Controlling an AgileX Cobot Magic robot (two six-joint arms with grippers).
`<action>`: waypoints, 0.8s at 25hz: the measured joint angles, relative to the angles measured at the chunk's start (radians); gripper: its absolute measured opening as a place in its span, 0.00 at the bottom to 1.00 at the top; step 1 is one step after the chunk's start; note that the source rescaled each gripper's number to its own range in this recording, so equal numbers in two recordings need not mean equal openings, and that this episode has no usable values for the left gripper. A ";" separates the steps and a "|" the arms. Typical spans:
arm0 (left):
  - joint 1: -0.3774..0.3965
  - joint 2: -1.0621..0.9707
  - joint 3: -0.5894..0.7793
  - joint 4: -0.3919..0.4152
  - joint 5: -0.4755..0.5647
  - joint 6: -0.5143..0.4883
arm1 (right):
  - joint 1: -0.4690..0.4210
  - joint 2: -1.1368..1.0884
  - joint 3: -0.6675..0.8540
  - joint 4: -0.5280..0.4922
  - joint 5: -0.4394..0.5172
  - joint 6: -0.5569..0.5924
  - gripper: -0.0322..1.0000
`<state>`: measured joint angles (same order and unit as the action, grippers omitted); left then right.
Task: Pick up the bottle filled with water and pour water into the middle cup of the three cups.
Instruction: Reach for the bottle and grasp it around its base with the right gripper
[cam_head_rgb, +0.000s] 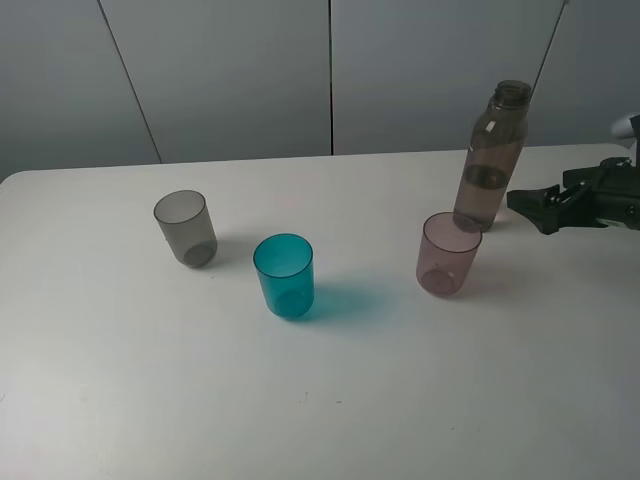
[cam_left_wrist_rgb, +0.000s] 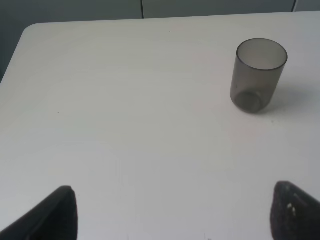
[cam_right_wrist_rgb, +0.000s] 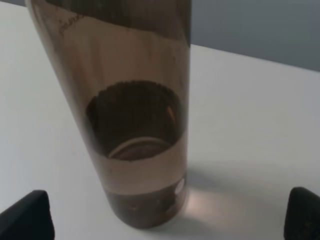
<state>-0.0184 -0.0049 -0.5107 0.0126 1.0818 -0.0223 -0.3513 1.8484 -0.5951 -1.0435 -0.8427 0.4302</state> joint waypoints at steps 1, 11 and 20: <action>0.000 0.000 0.000 0.000 0.000 0.000 | 0.000 0.014 -0.006 -0.008 -0.021 -0.004 1.00; 0.000 0.000 0.000 0.000 0.000 0.000 | 0.000 0.118 -0.067 -0.046 -0.088 -0.031 1.00; 0.000 0.000 0.000 0.000 0.000 0.004 | 0.000 0.150 -0.101 -0.057 -0.112 -0.056 1.00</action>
<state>-0.0184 -0.0049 -0.5107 0.0126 1.0818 -0.0187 -0.3513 1.9981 -0.6960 -1.1005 -0.9548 0.3746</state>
